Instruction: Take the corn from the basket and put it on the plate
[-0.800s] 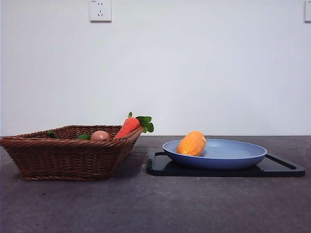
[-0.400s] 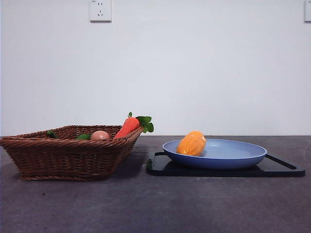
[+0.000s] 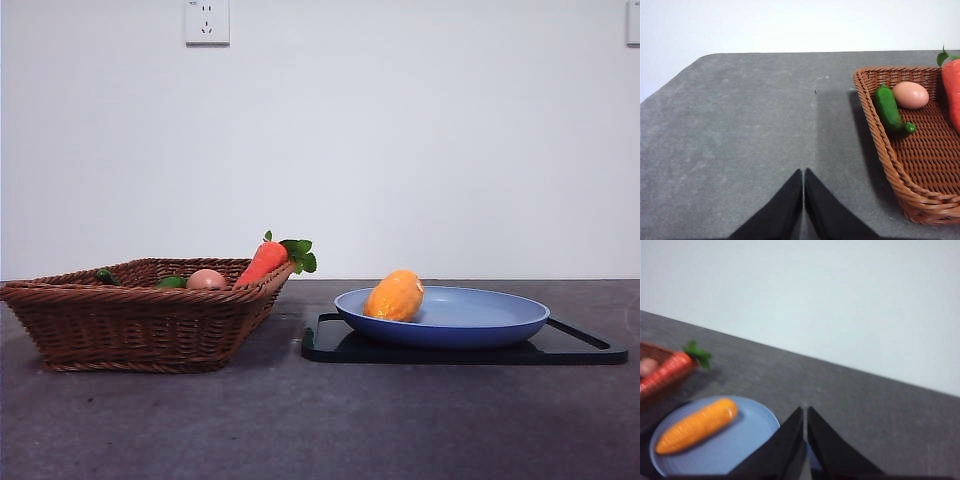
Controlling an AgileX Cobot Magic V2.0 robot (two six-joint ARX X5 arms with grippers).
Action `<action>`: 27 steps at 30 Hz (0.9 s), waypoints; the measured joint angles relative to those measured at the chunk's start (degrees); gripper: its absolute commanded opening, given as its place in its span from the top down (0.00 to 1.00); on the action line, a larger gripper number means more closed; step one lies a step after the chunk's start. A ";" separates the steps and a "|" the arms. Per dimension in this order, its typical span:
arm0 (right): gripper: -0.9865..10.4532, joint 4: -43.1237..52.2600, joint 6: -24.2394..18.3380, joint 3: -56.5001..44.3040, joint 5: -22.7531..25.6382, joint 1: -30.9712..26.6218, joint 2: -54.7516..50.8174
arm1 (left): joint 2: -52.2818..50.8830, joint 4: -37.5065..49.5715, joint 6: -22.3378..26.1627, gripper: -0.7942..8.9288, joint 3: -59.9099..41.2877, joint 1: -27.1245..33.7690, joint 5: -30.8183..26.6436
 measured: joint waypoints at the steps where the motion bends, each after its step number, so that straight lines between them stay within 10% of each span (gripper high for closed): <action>1: 0.91 0.44 0.39 -1.99 0.61 0.04 -1.60 | 0.00 0.00 0.00 0.91 0.00 0.00 0.00; 27: 0.91 1.66 3.85 -18.91 3.45 4.66 -13.79 | 0.00 0.00 0.00 0.91 0.00 0.00 0.02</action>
